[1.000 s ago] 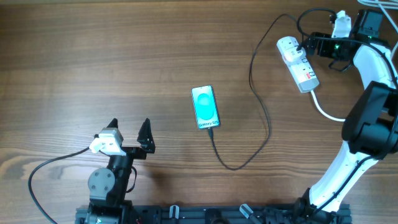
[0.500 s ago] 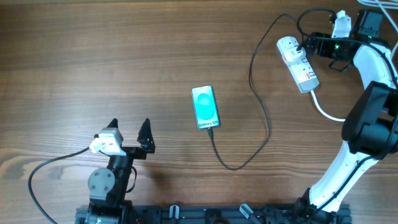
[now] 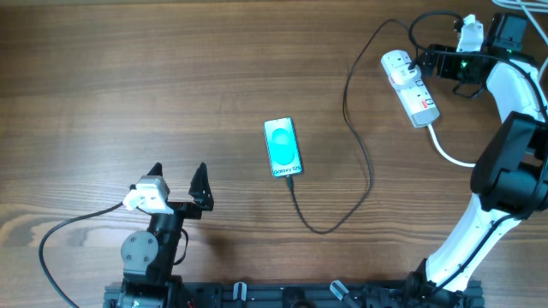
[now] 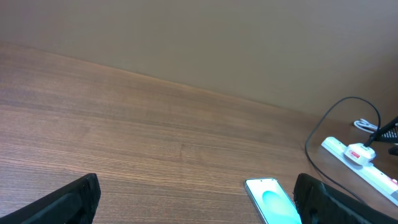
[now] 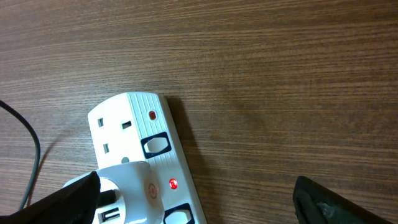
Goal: Plug charger to phone and switch on socket
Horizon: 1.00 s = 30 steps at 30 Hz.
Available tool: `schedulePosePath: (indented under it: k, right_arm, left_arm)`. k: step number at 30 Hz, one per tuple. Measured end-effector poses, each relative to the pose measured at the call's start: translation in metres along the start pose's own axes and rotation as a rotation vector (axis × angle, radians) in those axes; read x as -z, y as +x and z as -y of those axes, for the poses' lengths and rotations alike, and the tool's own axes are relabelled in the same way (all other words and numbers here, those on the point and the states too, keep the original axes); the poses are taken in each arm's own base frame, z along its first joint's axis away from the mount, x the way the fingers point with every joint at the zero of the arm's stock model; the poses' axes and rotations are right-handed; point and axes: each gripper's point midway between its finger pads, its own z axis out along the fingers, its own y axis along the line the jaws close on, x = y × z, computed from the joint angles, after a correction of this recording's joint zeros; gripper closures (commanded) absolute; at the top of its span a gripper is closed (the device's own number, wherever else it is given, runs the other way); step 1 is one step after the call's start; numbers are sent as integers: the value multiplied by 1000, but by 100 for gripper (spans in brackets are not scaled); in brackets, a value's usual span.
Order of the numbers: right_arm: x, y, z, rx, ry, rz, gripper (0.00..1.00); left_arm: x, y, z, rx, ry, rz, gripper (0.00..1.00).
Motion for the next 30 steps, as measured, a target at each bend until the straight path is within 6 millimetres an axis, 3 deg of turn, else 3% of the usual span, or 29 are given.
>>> schedulePosePath:
  k: [30]
  right_arm:
    - [5, -4, -2, 6, 1, 11, 0]
  left_arm:
    - [0, 0, 0, 0, 0, 0, 0]
